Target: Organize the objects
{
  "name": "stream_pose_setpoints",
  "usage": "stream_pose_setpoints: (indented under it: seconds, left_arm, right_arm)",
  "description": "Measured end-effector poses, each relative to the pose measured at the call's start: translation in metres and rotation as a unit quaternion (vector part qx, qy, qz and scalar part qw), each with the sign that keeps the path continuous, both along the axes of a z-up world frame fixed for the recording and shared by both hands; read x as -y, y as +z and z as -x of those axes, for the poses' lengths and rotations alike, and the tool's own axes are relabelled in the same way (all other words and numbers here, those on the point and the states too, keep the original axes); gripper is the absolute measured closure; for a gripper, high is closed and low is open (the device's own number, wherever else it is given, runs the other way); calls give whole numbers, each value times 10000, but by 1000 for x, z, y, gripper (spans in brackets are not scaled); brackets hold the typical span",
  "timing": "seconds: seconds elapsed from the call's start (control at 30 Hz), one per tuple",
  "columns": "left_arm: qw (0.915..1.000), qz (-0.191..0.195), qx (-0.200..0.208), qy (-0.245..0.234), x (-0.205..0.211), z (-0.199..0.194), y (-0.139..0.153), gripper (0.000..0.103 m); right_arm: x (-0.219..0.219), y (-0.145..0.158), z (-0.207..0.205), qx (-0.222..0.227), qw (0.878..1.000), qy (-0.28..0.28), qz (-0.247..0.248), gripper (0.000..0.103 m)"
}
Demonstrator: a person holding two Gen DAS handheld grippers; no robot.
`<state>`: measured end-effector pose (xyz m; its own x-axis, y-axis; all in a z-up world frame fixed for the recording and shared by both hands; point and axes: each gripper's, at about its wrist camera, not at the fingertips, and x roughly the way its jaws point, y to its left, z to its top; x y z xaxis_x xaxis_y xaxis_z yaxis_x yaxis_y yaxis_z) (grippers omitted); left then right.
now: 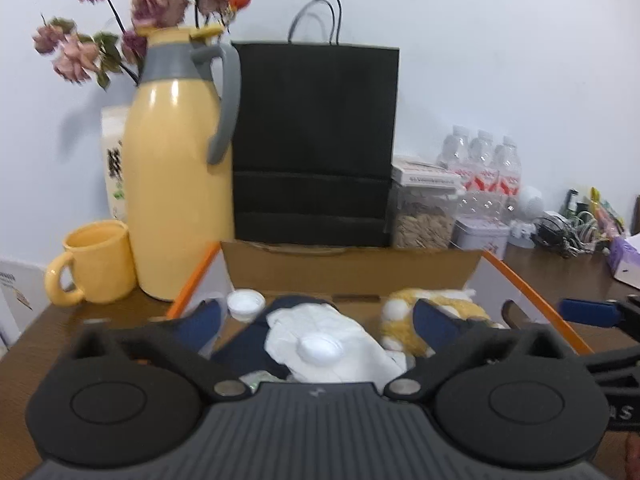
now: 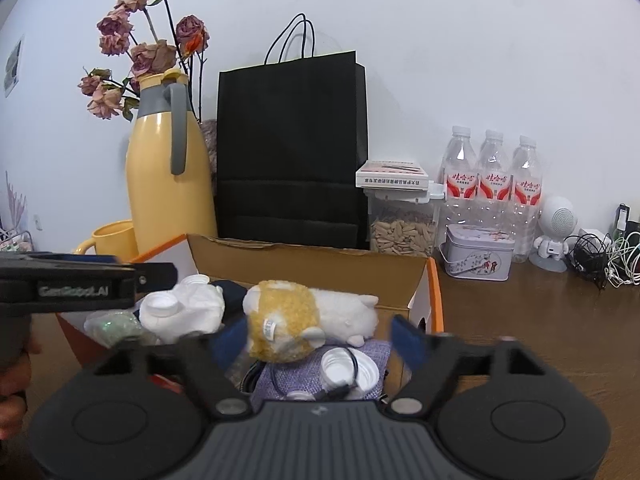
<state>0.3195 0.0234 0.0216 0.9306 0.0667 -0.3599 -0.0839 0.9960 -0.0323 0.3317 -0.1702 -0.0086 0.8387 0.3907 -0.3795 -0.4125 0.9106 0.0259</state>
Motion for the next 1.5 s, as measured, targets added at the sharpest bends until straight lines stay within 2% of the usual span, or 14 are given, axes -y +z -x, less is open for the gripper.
stream_pose_setpoints:
  seconds: [0.07,0.57,0.73,0.93,1.07,1.3,1.5]
  left_arm:
    - [10000,-32,3,75,1,-1,0,0]
    - [9998,114,-92,111,-2,0,1,0]
    - [9997,246,25,91,-7,15,4,0]
    - [9995,298,-8,106,-23,42,-10,0]
    - [9996,194,-190,46,-29,60,-18,0]
    - [9983,35,-538,-213,-25,83,-33,0]
    - [9953,-35,-895,-379,-16,78,-48,0]
  right_arm:
    - [0,-1,1,8,10000,-21,8,0]
    - [-2,-1,4,15,10000,-28,38,0]
    - [0,3,16,111,9999,18,29,0]
    - [10,6,40,278,9996,93,4,0]
    - [18,2,59,304,9994,143,11,0]
    - [21,-14,84,69,9994,263,191,0]
    - [13,-24,90,-103,9987,372,346,0]
